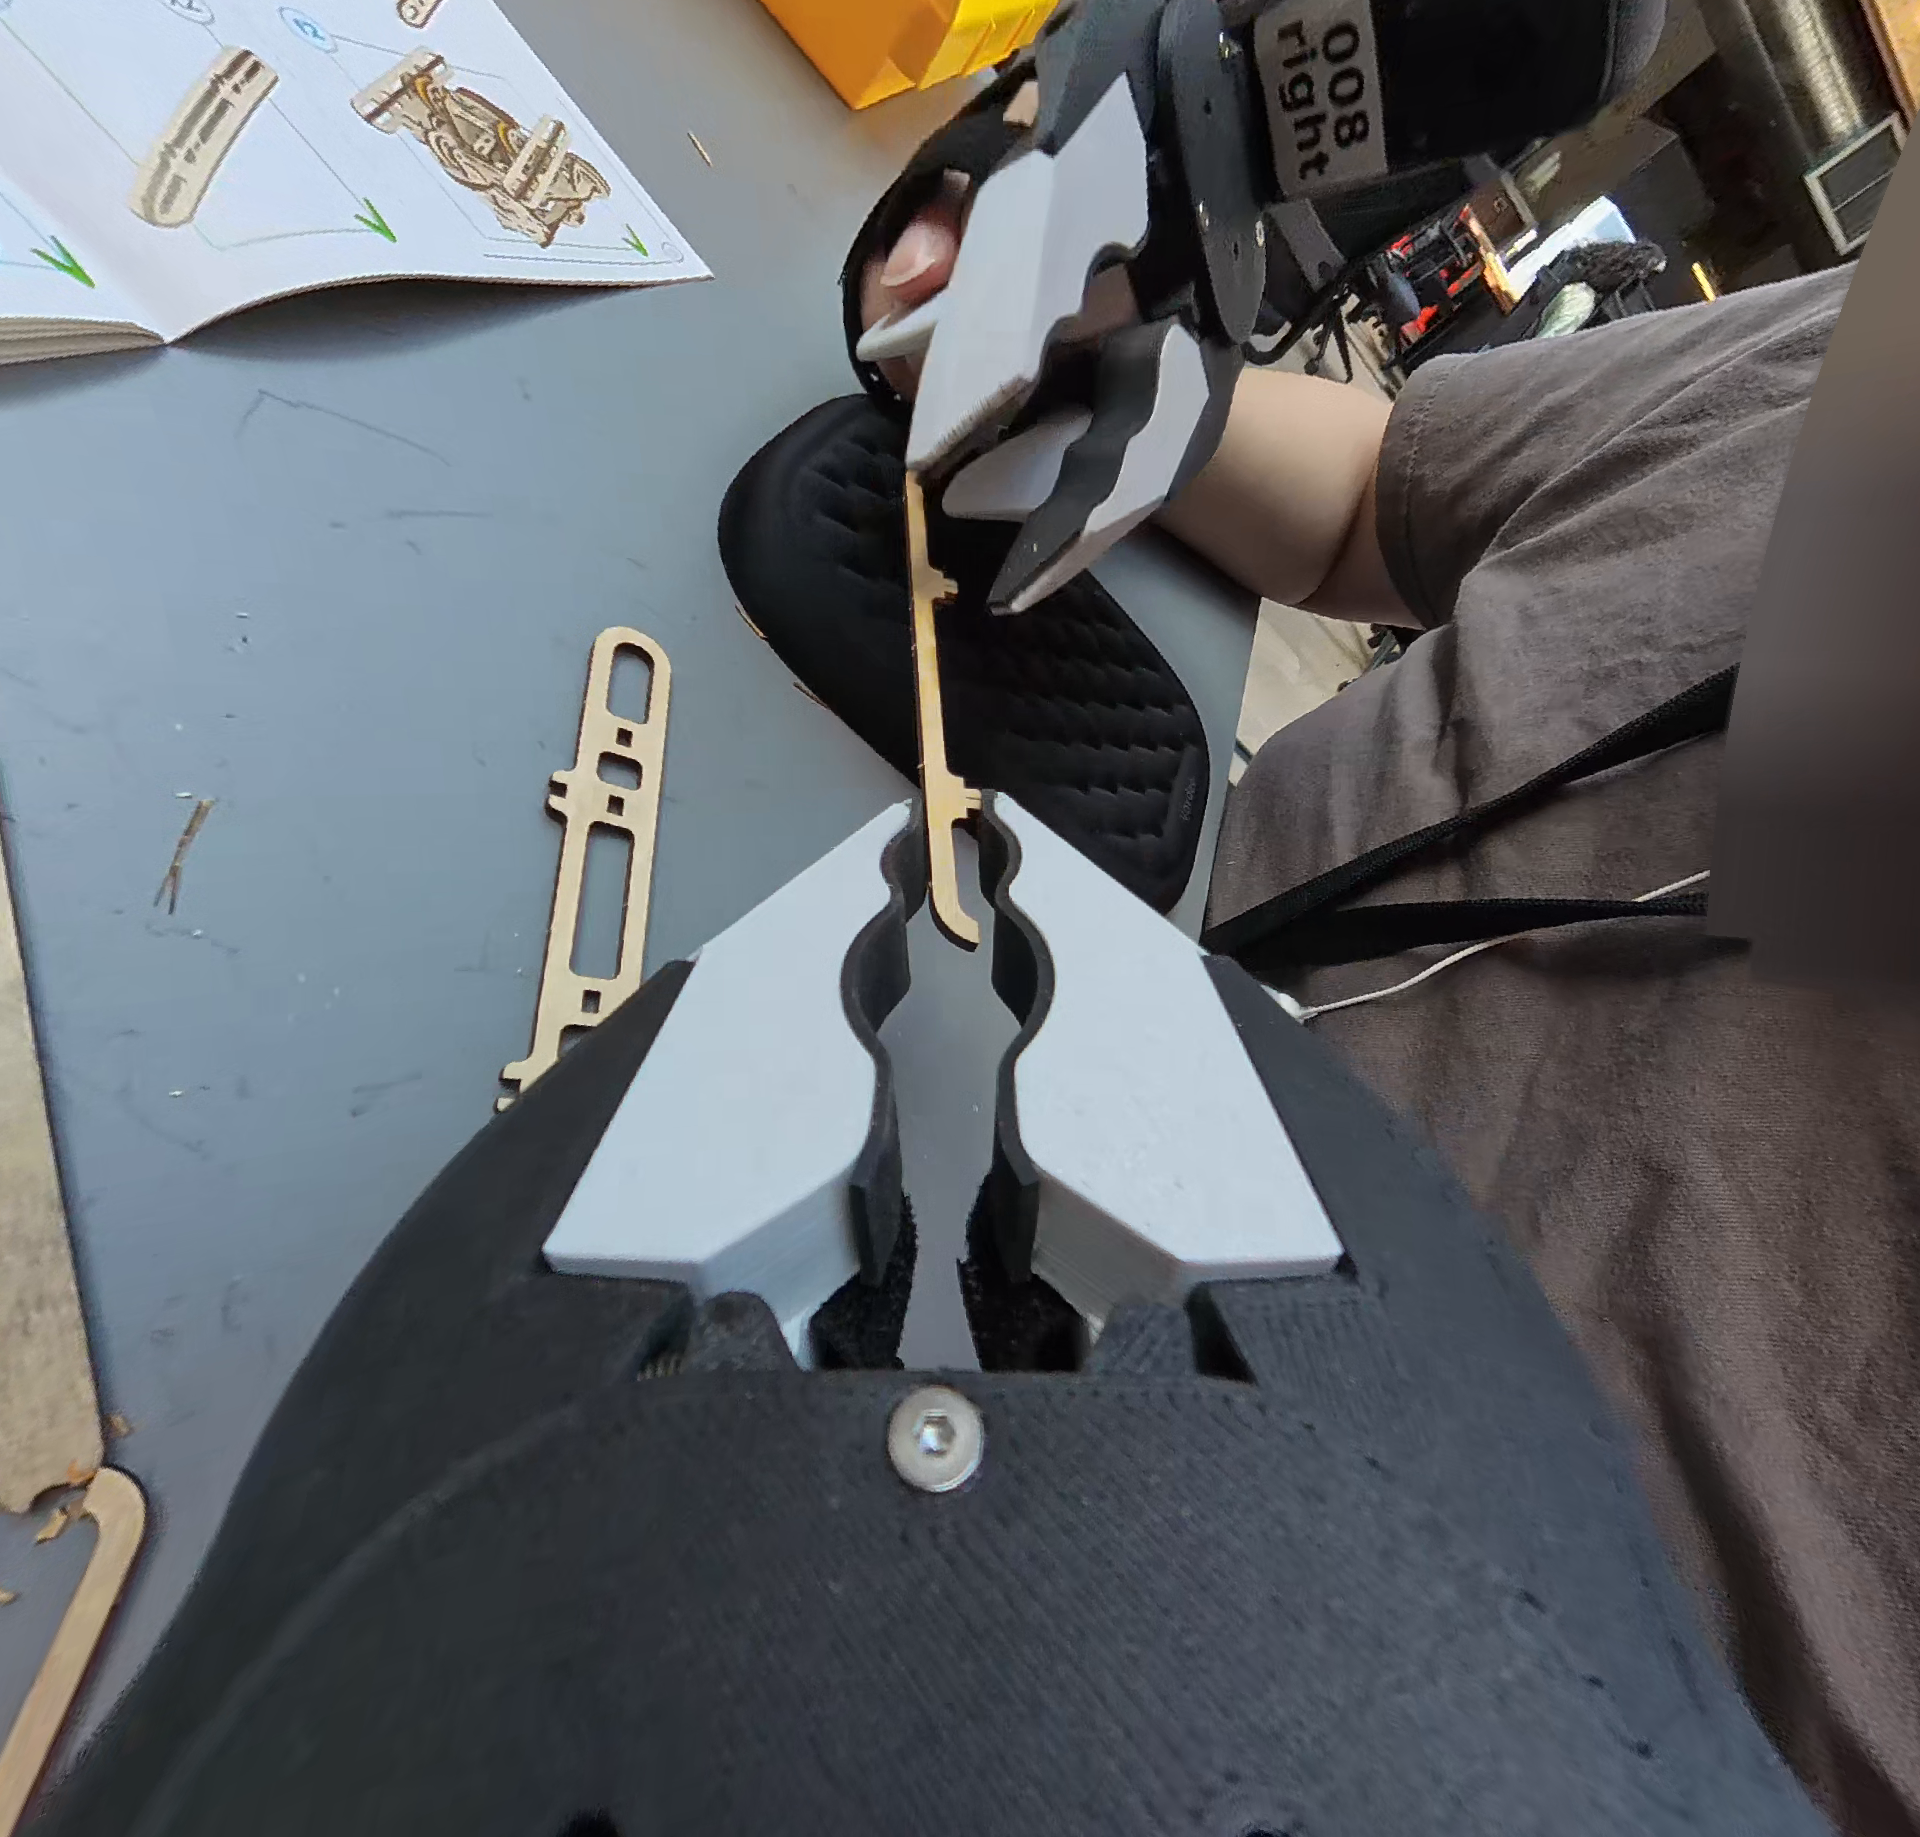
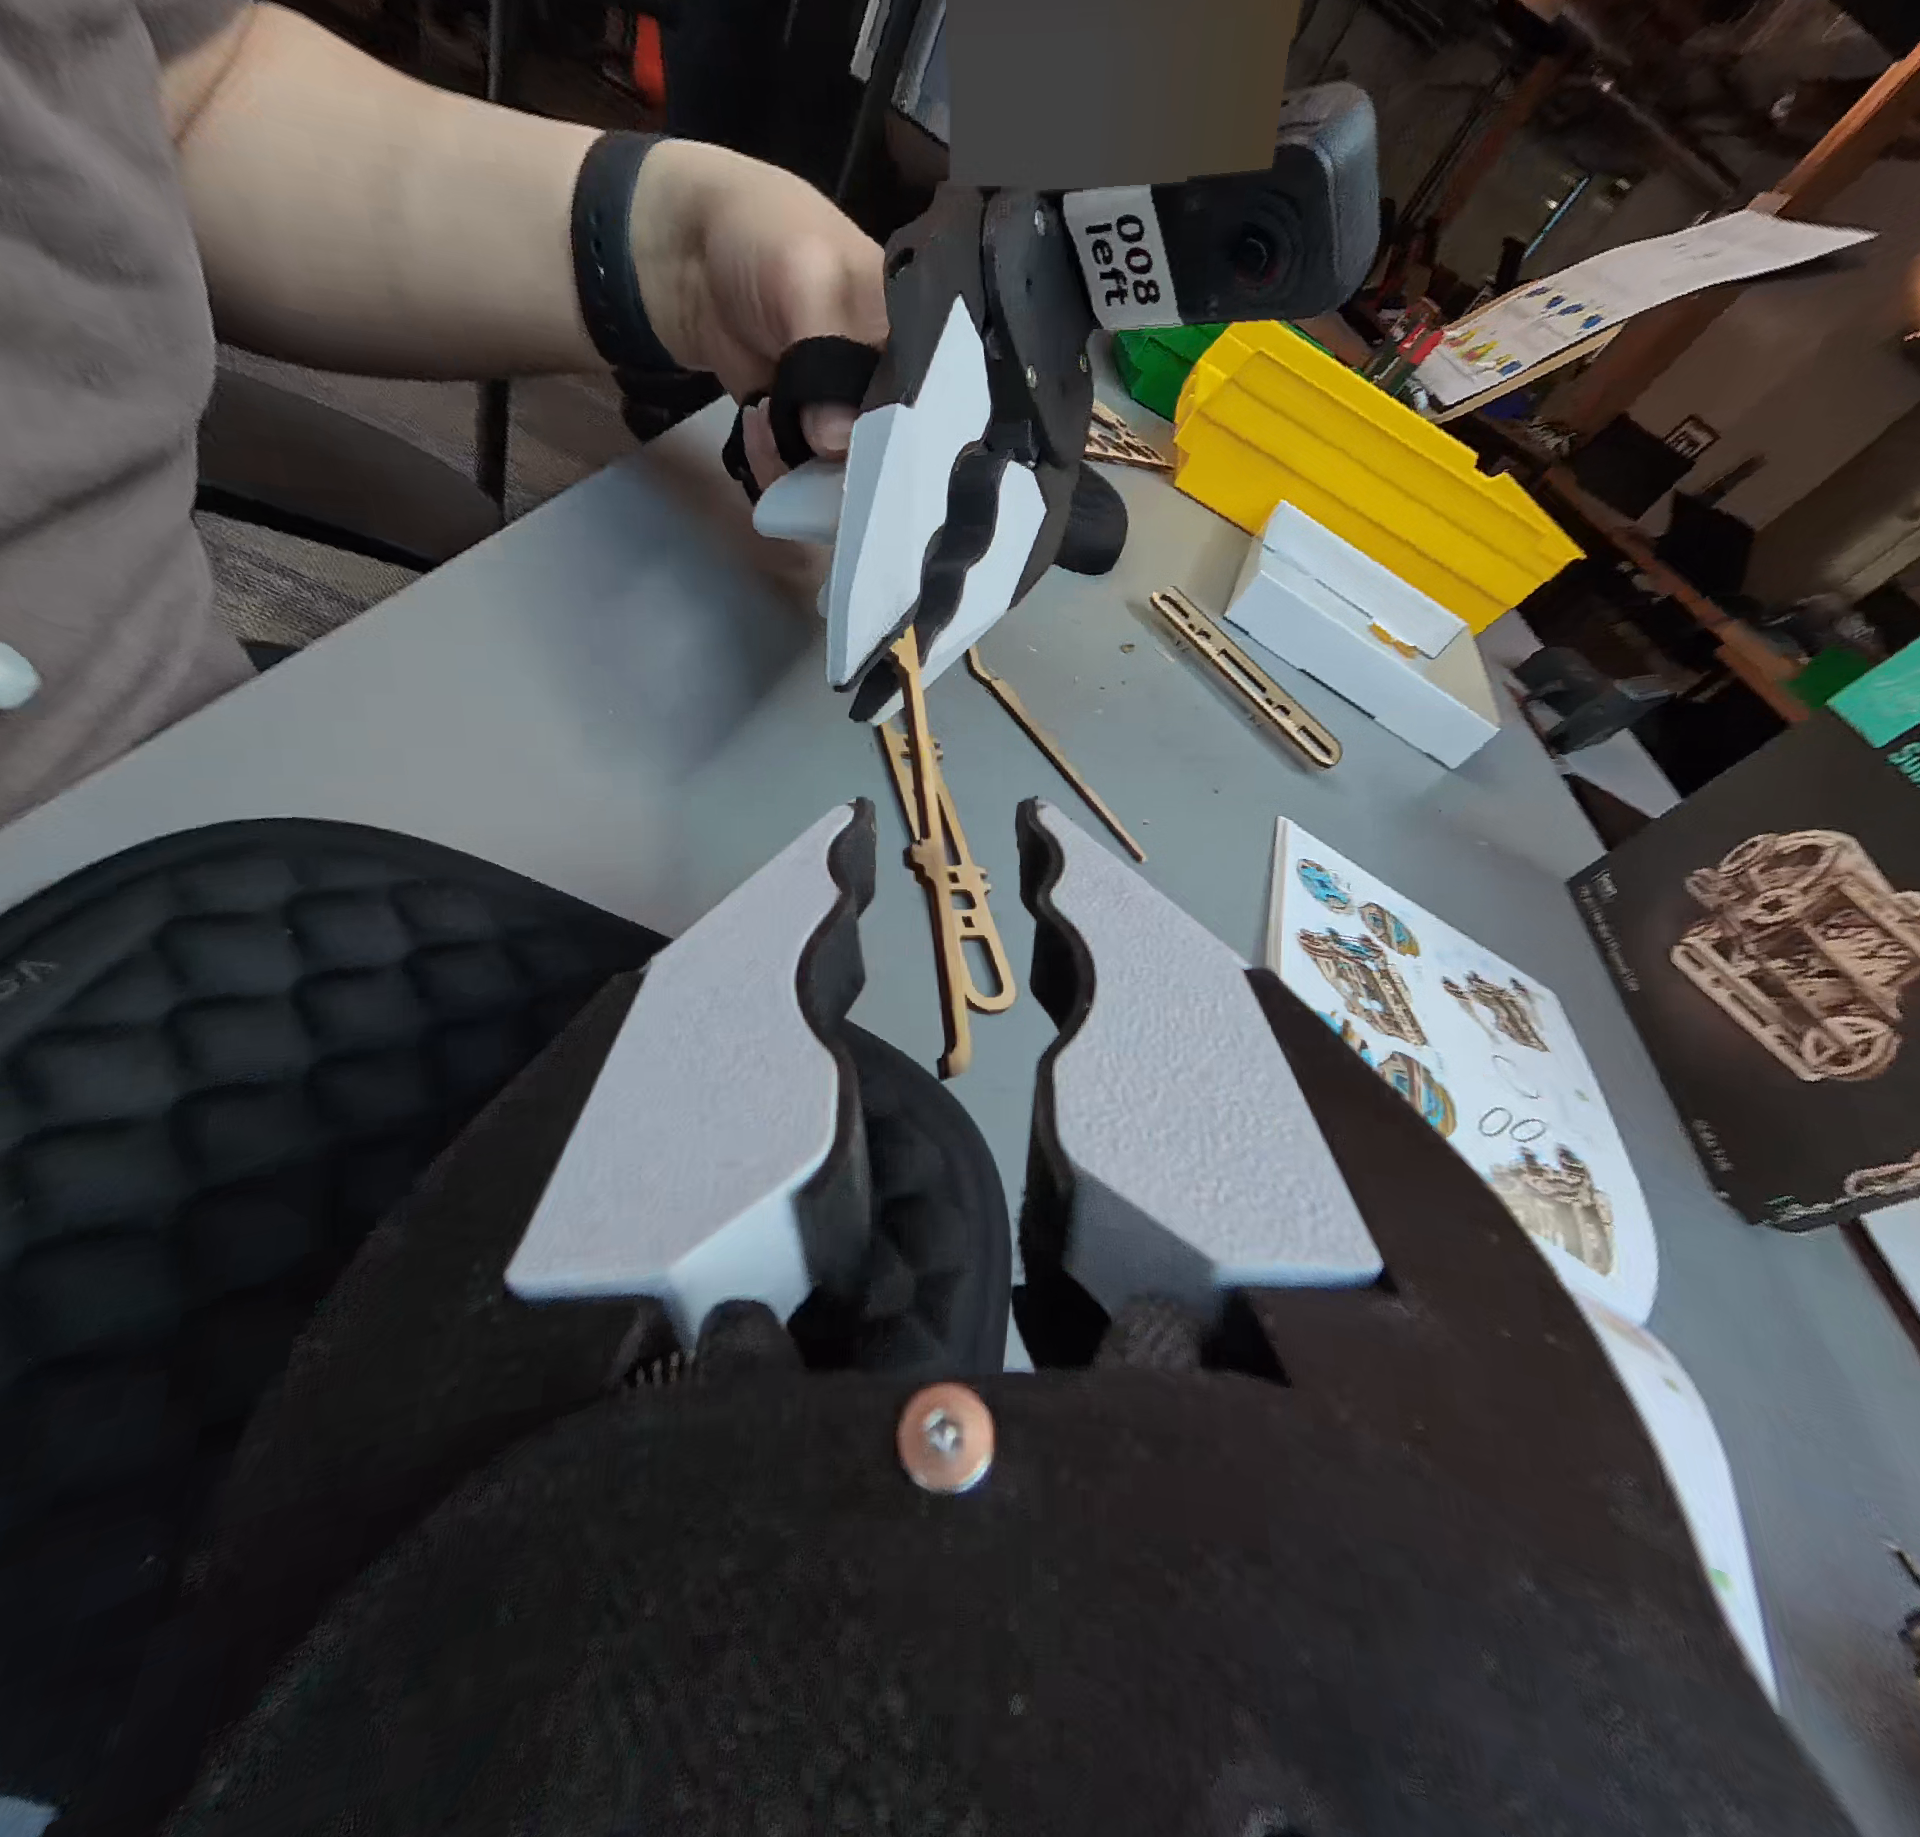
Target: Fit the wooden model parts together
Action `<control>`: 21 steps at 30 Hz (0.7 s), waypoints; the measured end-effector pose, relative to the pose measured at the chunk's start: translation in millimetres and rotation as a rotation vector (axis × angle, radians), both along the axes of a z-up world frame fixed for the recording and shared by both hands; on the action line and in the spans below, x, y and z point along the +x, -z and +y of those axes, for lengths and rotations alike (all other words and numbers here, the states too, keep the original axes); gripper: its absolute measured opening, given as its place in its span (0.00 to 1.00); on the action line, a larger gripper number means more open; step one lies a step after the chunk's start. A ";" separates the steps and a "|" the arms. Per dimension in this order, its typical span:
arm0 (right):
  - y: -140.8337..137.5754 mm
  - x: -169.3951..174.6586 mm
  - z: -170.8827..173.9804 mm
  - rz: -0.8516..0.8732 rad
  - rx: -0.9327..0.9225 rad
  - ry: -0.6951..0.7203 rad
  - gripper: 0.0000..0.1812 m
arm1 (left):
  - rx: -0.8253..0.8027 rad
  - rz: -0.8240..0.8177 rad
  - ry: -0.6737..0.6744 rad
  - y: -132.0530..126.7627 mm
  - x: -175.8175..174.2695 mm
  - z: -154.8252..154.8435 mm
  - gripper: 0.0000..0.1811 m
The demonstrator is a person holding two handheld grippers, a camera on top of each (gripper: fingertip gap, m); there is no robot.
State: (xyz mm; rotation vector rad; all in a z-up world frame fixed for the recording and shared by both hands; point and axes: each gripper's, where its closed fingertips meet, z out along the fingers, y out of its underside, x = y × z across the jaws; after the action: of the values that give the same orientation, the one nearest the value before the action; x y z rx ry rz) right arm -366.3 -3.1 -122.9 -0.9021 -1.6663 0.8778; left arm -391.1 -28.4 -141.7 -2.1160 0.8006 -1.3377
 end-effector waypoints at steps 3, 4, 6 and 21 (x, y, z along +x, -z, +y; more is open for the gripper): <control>-9.0 0.8 7.8 0.011 -0.131 0.017 0.14 | 0.050 0.102 0.019 11.0 4.0 -1.8 0.04; -11.1 0.8 8.6 0.006 -0.161 0.021 0.14 | 0.068 0.123 0.032 12.6 6.5 -3.3 0.04; -9.8 0.5 7.3 -0.021 -0.191 0.015 0.14 | 0.089 0.132 0.071 11.3 13.1 -8.3 0.04; 17.0 8.2 -18.1 -0.362 -0.354 -0.095 0.06 | 0.295 0.248 0.123 7.6 29.5 -11.1 0.04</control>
State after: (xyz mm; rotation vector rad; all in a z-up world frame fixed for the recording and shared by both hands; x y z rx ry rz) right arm -358.1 -21.3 -139.9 -1.2921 -1.9057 1.1501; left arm -361.6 -39.5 -149.4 -2.0433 1.1692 -0.9544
